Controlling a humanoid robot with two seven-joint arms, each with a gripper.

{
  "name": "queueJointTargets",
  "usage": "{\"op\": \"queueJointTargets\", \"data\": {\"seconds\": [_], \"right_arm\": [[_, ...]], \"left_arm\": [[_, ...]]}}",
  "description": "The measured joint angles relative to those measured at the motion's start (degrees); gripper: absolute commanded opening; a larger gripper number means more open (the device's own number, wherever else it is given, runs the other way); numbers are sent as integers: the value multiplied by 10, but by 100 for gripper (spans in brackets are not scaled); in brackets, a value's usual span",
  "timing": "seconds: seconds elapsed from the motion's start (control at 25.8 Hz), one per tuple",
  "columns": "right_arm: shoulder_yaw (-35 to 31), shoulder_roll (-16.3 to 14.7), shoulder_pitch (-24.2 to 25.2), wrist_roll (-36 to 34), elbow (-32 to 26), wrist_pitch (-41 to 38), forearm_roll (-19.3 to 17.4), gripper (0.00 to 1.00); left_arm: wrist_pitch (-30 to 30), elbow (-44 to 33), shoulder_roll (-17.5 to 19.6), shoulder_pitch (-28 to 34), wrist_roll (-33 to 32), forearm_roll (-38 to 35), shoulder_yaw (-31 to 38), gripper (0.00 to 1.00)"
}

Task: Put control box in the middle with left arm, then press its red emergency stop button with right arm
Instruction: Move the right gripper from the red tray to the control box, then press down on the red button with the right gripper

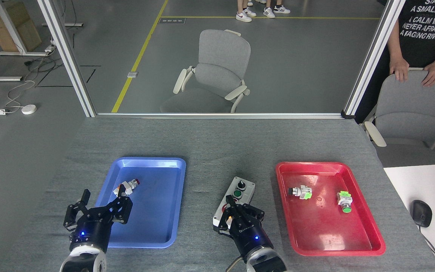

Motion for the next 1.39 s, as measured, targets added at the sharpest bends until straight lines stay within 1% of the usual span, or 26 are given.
{"op": "queueJointTargets", "data": {"seconds": [0.19,0.58,1.24,1.39], "right_arm": [[4,3,-7,0,24,-1,4,0],[7,-1,-10,20,33,3,5,0],[9,-3,-9,36,37,5,-2,0],[8,-6,-7,36,27,26,-2,0]], "left_arm": [[1,0,-12,3,0,1,4,99],[2,1,-25,7,35,1,3,99],[-5,-1,-22,11,31,-2,3,99],[-5,-2,-22,11,31,-2,4,99]]}}
